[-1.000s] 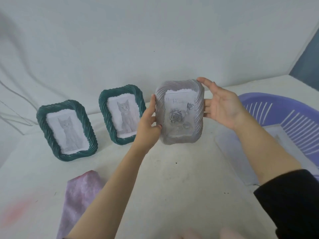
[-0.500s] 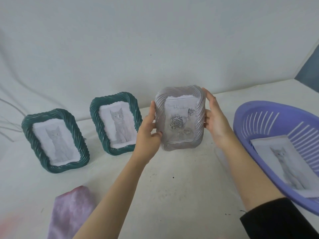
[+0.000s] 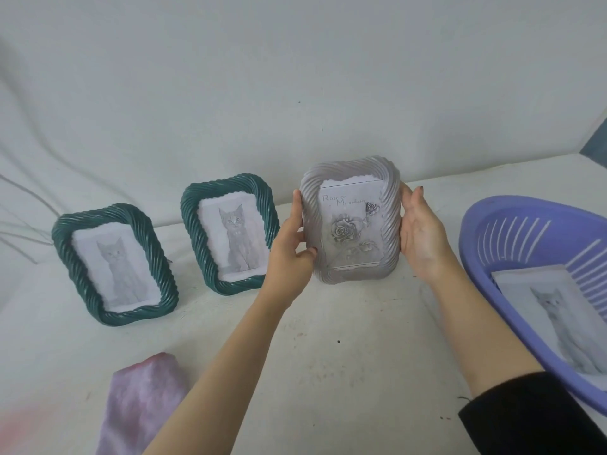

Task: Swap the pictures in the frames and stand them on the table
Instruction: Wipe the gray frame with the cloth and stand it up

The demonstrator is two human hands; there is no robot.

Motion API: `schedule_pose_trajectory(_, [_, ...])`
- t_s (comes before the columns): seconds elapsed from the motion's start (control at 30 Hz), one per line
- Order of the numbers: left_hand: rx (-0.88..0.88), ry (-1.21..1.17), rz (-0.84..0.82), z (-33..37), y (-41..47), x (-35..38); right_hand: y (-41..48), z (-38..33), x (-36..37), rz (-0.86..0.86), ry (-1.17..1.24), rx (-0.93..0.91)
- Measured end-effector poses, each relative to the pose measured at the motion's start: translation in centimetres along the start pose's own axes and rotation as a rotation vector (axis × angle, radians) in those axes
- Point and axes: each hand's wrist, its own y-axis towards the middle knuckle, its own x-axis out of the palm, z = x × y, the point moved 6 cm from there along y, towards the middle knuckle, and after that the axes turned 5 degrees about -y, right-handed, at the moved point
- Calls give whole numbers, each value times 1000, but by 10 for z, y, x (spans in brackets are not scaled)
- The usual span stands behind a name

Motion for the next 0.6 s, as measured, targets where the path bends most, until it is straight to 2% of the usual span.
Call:
schedule_pose_trajectory(0.23, [-31, 31, -27, -6, 12, 11, 5, 0, -8, 54, 2, -32])
schedule_pose_trajectory(0.43, [10, 71, -25, -9, 10, 12, -1, 3, -9, 89, 4, -103])
schedule_pose_trajectory(0.6, [26, 65, 5, -13, 5, 12, -9, 1, -8, 150, -136, -179])
